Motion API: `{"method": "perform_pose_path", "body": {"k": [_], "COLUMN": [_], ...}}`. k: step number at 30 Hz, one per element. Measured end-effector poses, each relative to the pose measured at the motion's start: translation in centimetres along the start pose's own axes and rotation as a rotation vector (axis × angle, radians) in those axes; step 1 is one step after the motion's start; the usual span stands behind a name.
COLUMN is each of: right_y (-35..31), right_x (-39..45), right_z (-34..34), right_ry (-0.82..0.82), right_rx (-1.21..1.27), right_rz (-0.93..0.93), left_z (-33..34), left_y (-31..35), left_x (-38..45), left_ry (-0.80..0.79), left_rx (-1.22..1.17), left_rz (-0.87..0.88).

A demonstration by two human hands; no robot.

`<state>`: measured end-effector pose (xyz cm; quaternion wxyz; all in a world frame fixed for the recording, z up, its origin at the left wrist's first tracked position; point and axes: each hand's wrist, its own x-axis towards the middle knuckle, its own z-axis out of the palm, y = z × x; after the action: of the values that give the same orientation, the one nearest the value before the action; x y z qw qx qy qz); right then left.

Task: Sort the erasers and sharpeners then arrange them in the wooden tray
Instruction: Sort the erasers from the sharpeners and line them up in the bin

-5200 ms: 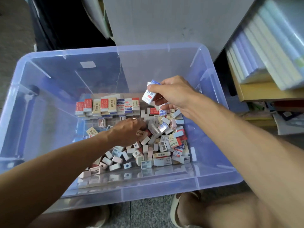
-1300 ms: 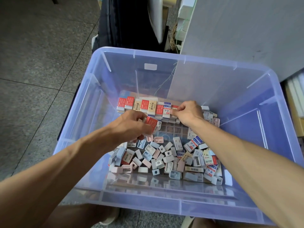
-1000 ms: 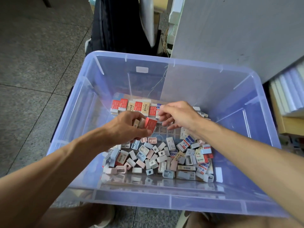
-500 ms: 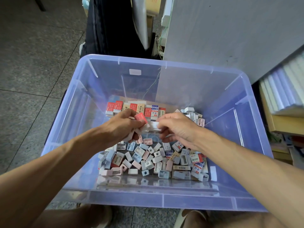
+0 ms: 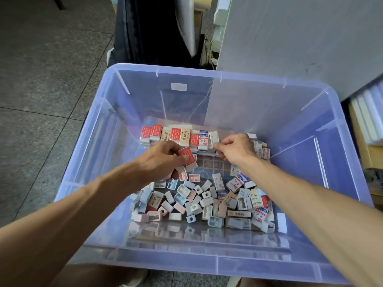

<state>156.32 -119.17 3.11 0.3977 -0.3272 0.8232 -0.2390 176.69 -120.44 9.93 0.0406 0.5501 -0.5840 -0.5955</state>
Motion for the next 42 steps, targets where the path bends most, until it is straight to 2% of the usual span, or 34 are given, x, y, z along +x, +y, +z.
{"method": "perform_pose_path", "body": {"k": [5, 10, 12, 14, 17, 18, 26, 28, 31, 34, 38, 40, 42], "right_y": [-0.9, -1.4, -1.9, -2.6, -3.8, -4.0, -3.7, -3.5, -3.3, -3.1, -3.0, -3.2, -3.5], "right_x": [0.5, 0.5, -0.3, -1.8, -4.5, -5.2, -6.6, -6.5, -6.4, -6.4, -6.8, -7.0, -7.2], "right_z": [-0.1, -0.7, -1.2, -1.9, -2.6, -2.6, -2.2, -2.3, -2.3, -2.1, -1.4, -1.2, -1.1], "right_ry": [0.012, 0.002, -0.001, -0.119, -0.456, -0.522, -0.506, -0.480, -0.481, -0.480, -0.623, -0.705, -0.714], "right_rx": [-0.185, -0.276, -0.239, -0.105, 0.049, 0.076, 0.138, 0.180, 0.322, 0.479, 0.717, 0.811, 0.842], "right_rz": [-0.120, -0.145, -0.150, -0.154, -0.159, -0.174, -0.172, -0.137, -0.067, -0.001, 0.088, 0.109, 0.115], "left_z": [0.1, 0.0, 0.0, 0.0, -0.2, -0.2, -0.5, -0.4, -0.3, -0.6, -0.8, -0.8, -0.8], "left_y": [0.0, -0.1, 0.0, 0.1, 0.3, 0.3, 0.7, 0.8, 1.1, 1.2, 1.4, 1.6, 1.5], "left_x": [-0.1, 0.0, 0.0, -0.2, -0.3, -0.4, -1.4, -1.5, -1.1, -0.8, -1.0, -1.2, -1.2], "left_ry": [-0.018, -0.003, 0.006, 0.014, 0.031, 0.035, -0.047, -0.036, -0.035, -0.062, -0.187, -0.259, -0.241], "left_rx": [0.008, 0.012, -0.008, -0.027, -0.044, -0.049, -0.059, -0.153, -0.470, -0.644, -0.877, -0.924, -0.917], "left_rz": [0.017, 0.029, 0.037, 0.042, 0.045, 0.050, 0.079, 0.052, -0.017, -0.039, -0.004, 0.039, 0.037]}}
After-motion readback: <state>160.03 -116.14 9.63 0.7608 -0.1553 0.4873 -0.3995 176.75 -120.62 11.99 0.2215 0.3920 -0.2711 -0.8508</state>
